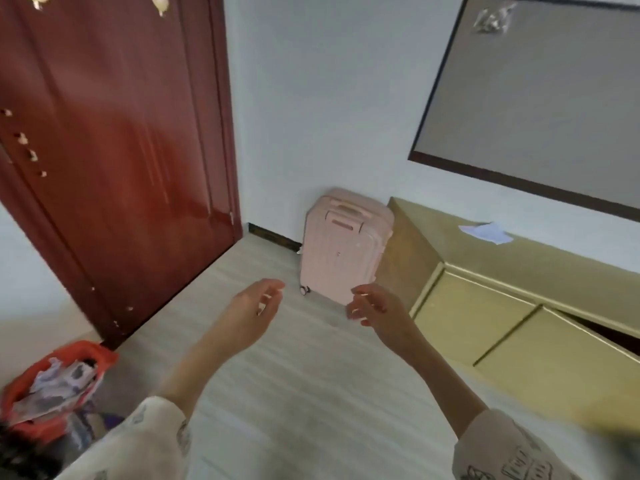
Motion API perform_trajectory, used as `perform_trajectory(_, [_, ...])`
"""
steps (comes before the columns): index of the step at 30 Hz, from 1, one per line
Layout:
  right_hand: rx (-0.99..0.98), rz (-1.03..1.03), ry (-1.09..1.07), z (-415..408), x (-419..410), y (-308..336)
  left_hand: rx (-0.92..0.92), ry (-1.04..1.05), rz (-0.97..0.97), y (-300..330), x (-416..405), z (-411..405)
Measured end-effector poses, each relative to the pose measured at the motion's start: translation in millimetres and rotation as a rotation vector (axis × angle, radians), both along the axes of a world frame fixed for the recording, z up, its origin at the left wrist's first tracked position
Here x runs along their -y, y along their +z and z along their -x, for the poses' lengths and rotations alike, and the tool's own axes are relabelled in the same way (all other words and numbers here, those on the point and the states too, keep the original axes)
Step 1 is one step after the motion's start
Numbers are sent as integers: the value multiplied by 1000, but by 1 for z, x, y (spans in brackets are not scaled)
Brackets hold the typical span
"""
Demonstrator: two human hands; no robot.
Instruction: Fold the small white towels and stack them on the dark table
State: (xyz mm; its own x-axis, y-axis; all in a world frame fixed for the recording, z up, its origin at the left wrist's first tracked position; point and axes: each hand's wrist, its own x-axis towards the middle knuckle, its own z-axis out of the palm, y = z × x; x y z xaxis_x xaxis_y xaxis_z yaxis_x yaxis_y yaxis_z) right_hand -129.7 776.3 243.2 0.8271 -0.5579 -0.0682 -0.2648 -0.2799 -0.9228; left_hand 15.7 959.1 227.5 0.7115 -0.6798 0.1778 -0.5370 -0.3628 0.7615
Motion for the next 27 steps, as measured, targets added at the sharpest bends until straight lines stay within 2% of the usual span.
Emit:
perform_trajectory(6, [84, -1, -266, 79, 139, 23, 7, -231, 59, 32, 176, 44])
perform_trajectory(12, [71, -15, -419, 121, 258, 9, -6, -413, 60, 18, 326, 72])
perform_trajectory(18, [29, 36, -514, 120, 412, 12, 1, -535, 18, 9, 482, 54])
perform_trajectory(24, [-4, 13, -555, 100, 532, 14, -37, -525, 7, 16, 625, 29])
perform_trajectory(27, [-25, -22, -592, 94, 589, -2, -111, -544, -33, -1, 689, 28])
